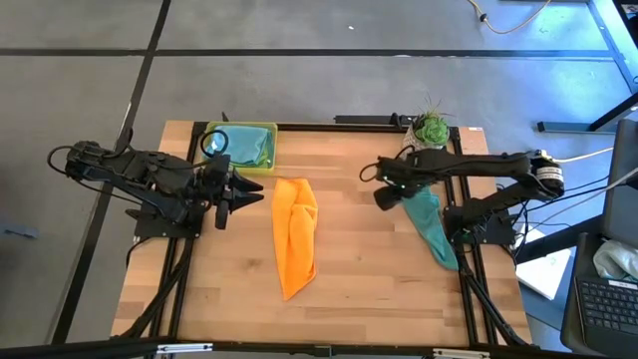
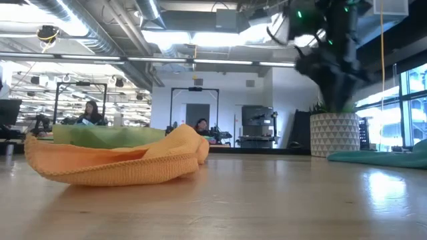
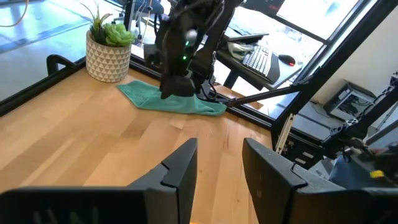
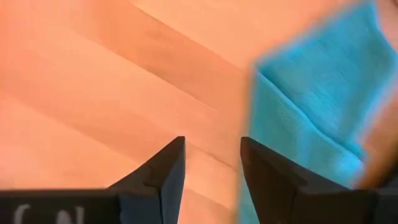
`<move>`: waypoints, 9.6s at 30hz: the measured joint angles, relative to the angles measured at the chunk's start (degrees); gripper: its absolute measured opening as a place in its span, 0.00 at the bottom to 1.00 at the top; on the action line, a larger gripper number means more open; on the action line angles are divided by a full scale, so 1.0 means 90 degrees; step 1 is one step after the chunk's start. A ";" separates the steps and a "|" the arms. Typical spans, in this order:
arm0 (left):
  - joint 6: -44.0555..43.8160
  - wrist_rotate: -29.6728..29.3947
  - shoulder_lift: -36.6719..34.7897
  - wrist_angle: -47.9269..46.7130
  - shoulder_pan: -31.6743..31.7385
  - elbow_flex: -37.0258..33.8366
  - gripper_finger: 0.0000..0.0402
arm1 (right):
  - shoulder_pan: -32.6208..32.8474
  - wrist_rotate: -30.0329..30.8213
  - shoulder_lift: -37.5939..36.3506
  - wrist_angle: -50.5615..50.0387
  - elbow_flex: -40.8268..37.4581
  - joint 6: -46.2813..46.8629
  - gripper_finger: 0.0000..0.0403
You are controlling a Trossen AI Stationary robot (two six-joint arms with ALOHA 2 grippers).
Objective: Fold microfiber towels
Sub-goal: Fold the orange towel
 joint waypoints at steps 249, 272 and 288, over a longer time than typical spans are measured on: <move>0.0225 0.1593 0.5703 -0.5219 0.0646 0.7641 0.00 | 0.3552 0.2678 -0.1067 0.7316 0.0174 -0.2820 0.57; 0.0219 0.3016 0.5025 -0.5198 0.0852 0.7648 0.00 | 0.2148 -0.0008 0.1286 0.6459 0.3193 -0.5227 0.57; 0.0151 0.3505 0.4784 -0.5785 0.0754 0.7809 0.00 | 0.1883 -0.1846 0.1906 0.6914 0.3492 -0.4699 0.57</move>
